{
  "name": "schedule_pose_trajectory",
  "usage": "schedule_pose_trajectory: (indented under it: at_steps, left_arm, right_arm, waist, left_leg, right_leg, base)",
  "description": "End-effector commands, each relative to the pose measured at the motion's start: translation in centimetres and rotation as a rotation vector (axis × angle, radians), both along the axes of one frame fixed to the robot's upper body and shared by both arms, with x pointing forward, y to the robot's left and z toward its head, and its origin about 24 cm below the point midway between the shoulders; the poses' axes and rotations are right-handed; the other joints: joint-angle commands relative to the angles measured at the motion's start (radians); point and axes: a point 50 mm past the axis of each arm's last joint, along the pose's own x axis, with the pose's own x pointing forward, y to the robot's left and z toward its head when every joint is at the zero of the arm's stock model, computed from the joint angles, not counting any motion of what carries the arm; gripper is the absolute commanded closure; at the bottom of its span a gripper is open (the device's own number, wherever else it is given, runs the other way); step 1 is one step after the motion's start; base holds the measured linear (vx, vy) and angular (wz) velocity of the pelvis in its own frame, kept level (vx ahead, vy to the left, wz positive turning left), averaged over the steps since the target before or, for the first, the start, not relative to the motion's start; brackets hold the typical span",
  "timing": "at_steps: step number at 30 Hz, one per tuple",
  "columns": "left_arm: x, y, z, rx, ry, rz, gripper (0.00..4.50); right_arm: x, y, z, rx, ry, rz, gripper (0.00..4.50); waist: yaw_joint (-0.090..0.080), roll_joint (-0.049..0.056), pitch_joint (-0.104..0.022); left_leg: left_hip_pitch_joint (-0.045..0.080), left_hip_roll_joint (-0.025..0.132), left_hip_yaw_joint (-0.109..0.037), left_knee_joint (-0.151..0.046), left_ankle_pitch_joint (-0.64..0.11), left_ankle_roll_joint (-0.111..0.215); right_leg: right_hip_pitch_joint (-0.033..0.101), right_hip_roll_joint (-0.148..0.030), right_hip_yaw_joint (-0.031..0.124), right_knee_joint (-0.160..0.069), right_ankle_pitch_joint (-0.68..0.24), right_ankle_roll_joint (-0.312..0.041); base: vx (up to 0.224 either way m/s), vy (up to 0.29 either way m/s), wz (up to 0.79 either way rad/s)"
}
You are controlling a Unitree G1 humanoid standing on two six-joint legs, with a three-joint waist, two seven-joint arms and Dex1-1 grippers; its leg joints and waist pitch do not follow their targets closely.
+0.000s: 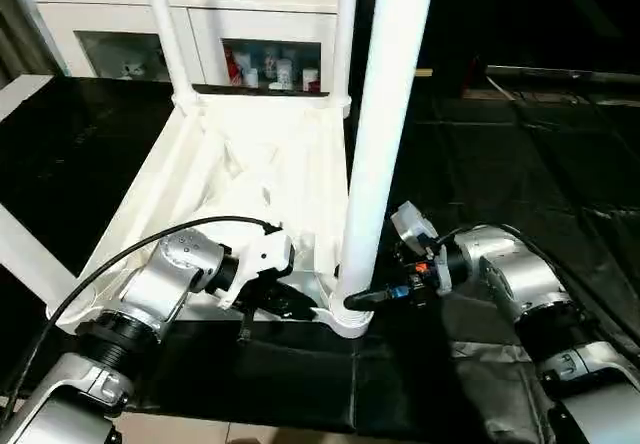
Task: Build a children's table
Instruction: Rotate leg to tighten
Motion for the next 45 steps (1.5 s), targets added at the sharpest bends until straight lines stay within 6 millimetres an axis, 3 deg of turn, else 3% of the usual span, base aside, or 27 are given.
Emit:
schedule_pose_trajectory:
  at_steps: [1,5,7,9,10,15,20,21,22,24,28,34,39,45]
  left_arm:
    - [0.9,-1.6,0.2,-0.035,-0.013,0.097,4.50]
    - [2.0,-3.1,0.7,-0.079,-0.020,0.223,4.50]
    - [2.7,-4.0,1.0,-0.100,-0.035,0.297,4.50]
    - [3.4,-5.1,1.3,-0.120,-0.052,0.373,4.50]
    - [3.8,-5.5,1.4,-0.127,-0.061,0.412,4.50]
    - [4.6,-6.8,1.8,-0.154,-0.091,0.505,4.50]
    - [4.3,-6.6,1.9,-0.164,-0.095,0.491,4.50]
    - [4.3,-6.6,1.9,-0.163,-0.095,0.491,4.50]
    - [4.1,-6.3,1.7,-0.156,-0.090,0.480,4.50]
    - [3.8,-5.8,1.5,-0.148,-0.091,0.460,4.50]
    - [3.0,-4.5,1.3,-0.156,-0.083,0.371,4.50]
    - [1.7,-3.2,1.3,-0.146,-0.083,0.208,4.50]
    - [0.8,-2.1,1.1,-0.111,-0.071,0.101,4.50]
    - [-0.5,-1.4,0.7,-0.063,-0.038,-0.031,4.50]
  right_arm:
    - [0.2,1.5,-0.2,0.019,0.006,-0.111,2.41]
    - [0.7,3.3,-0.9,0.007,0.017,-0.300,2.46]
    - [1.0,4.4,-1.3,-0.019,0.028,-0.383,2.47]
    - [1.3,5.6,-1.5,-0.041,0.035,-0.451,2.47]
    - [1.5,6.0,-1.5,-0.053,0.039,-0.490,2.47]
    - [2.1,7.6,-1.6,-0.080,0.034,-0.627,2.47]
    - [2.0,8.2,-1.2,-0.032,0.002,-0.624,2.47]
    - [2.0,8.2,-1.2,-0.032,-0.002,-0.624,2.13]
    - [2.1,7.9,-1.1,-0.022,-0.010,-0.633,1.80]
    - [2.3,7.2,-0.9,-0.005,-0.013,-0.653,1.80]
    - [2.5,4.8,-0.3,0.022,-0.035,-0.603,1.32]
    - [1.7,1.7,0.5,0.042,-0.088,-0.405,0.82]
    - [1.0,-0.2,0.5,-0.014,-0.107,-0.236,0.42]
    - [-0.1,-1.2,0.6,-0.035,-0.055,-0.043,0.42]
  waist:
    - [-0.004,-0.008,-0.054]
    - [-0.017,-0.011,-0.052]
    - [-0.031,-0.011,-0.051]
    - [-0.039,-0.010,-0.051]
    - [-0.043,-0.003,-0.052]
    - [-0.054,-0.003,-0.057]
    - [-0.056,-0.001,-0.061]
    - [-0.056,-0.001,-0.061]
    - [-0.055,0.001,-0.060]
    - [-0.057,0.003,-0.060]
    - [-0.058,0.005,-0.062]
    - [-0.038,0.002,-0.065]
    - [-0.015,0.002,-0.065]
    - [-0.001,0.001,-0.065]
  left_leg:
    - [-0.010,-0.009,0.026,-0.076,-0.218,0.030]
    - [-0.014,-0.017,0.019,-0.082,-0.231,0.005]
    - [-0.019,-0.019,0.017,-0.082,-0.234,0.002]
    - [-0.015,-0.023,0.019,-0.080,-0.230,0.001]
    - [-0.010,-0.026,0.020,-0.078,-0.237,-0.001]
    - [-0.012,-0.025,0.019,-0.078,-0.213,0.007]
    - [-0.013,-0.023,0.022,-0.076,-0.183,0.029]
    - [-0.014,-0.023,0.022,-0.076,-0.181,0.030]
    - [-0.013,-0.022,0.022,-0.076,-0.181,0.032]
    - [-0.015,-0.022,0.021,-0.077,-0.188,0.032]
    - [-0.011,-0.017,0.023,-0.077,-0.195,0.045]
    - [-0.011,-0.014,0.026,-0.070,-0.124,0.076]
    - [-0.010,-0.009,0.029,-0.067,-0.130,0.087]
    - [-0.009,-0.006,0.029,-0.067,-0.148,0.082]
  right_leg:
    - [0.062,-0.030,0.031,-0.075,-0.312,-0.202]
    - [0.065,-0.031,0.026,-0.087,-0.445,-0.134]
    - [0.067,-0.032,0.025,-0.090,-0.465,-0.114]
    - [0.061,-0.029,0.024,-0.097,-0.476,-0.104]
    - [0.057,-0.027,0.025,-0.100,-0.480,-0.104]
    - [0.061,-0.023,0.025,-0.091,-0.380,-0.136]
    - [0.067,-0.023,0.027,-0.080,-0.241,-0.192]
    - [0.068,-0.023,0.027,-0.080,-0.235,-0.195]
    - [0.068,-0.025,0.027,-0.080,-0.232,-0.201]
    - [0.070,-0.025,0.027,-0.079,-0.230,-0.205]
    - [0.069,-0.023,0.028,-0.076,-0.188,-0.230]
    - [0.072,-0.025,0.028,-0.061,-0.065,-0.274]
    - [0.069,-0.026,0.027,-0.058,-0.082,-0.278]
    - [0.066,-0.028,0.028,-0.059,-0.117,-0.274]
  base:
    - [0.000,0.000,0.00]
    - [0.000,0.000,0.00]
    - [0.000,0.000,0.00]
    - [0.000,0.000,0.00]
    - [0.000,0.000,0.00]
    - [0.000,0.000,0.00]
    - [0.000,0.000,0.00]
    - [0.000,0.000,0.00]
    - [0.000,0.000,0.00]
    - [0.000,0.000,0.00]
    - [0.000,0.000,0.00]
    - [0.000,0.000,0.00]
    - [0.000,0.000,0.00]
    - [0.000,0.000,0.00]
